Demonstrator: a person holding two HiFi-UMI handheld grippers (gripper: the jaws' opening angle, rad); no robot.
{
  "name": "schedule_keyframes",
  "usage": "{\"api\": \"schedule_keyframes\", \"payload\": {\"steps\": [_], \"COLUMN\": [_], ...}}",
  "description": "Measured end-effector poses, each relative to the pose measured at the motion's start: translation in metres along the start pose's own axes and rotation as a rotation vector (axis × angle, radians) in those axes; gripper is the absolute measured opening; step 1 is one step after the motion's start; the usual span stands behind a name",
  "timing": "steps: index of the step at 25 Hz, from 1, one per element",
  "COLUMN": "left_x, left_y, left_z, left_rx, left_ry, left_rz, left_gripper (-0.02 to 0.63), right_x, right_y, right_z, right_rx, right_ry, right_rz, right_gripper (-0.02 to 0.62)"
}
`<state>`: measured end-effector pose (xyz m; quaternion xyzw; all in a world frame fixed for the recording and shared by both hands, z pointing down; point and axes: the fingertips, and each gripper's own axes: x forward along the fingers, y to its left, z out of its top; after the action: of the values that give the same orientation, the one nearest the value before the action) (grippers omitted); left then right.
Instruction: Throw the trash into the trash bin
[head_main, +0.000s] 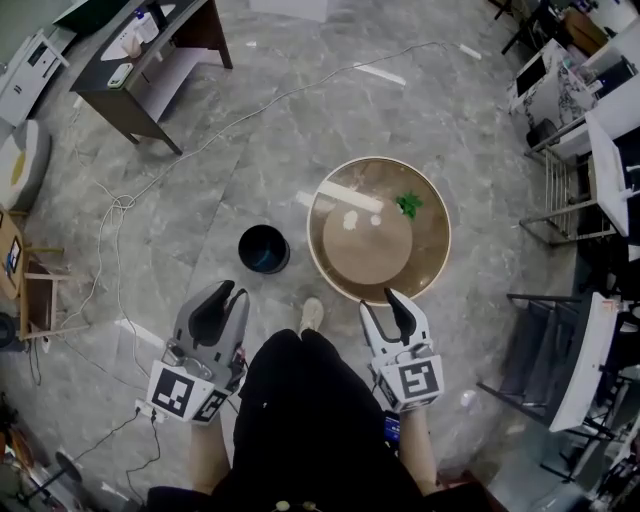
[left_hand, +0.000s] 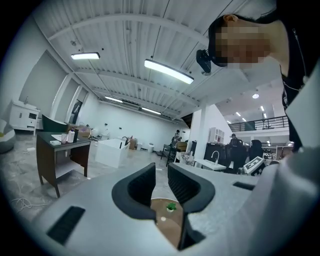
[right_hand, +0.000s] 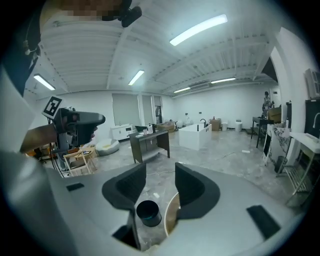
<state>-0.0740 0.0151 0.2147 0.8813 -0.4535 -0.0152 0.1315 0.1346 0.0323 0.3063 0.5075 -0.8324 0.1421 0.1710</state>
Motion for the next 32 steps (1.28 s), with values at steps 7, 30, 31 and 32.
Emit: {"api": "schedule_keyframes", "payload": {"steps": [7, 30, 31, 32], "left_x": [0.037, 0.076, 0.074, 0.072], "left_y": [0.022, 0.094, 0.096, 0.099], "left_z": [-0.017, -0.185, -0.192, -0.199], "left_rx": [-0.040, -0.214, -0.222, -0.232], "left_ry": [0.070, 0.316, 0.328, 0.340], "left_rz": [-0.011, 0.051, 0.059, 0.069], "left_gripper": [0.064, 0.064, 0.064, 0.064], "right_x": [0.062, 0.305, 0.312, 0.318], "right_y": [-0.036, -0.138, -0.142, -0.145], "right_z": [-0.047, -0.301, -0.312, -0.322], "right_rx": [0.031, 0.146, 0.150, 0.153], "right_ry": [0.087, 0.479, 0.491, 0.504], "right_rz": [-0.020, -0.191, -0.204, -0.212], "right_gripper": [0.163, 0.192, 0.192, 0.193]}}
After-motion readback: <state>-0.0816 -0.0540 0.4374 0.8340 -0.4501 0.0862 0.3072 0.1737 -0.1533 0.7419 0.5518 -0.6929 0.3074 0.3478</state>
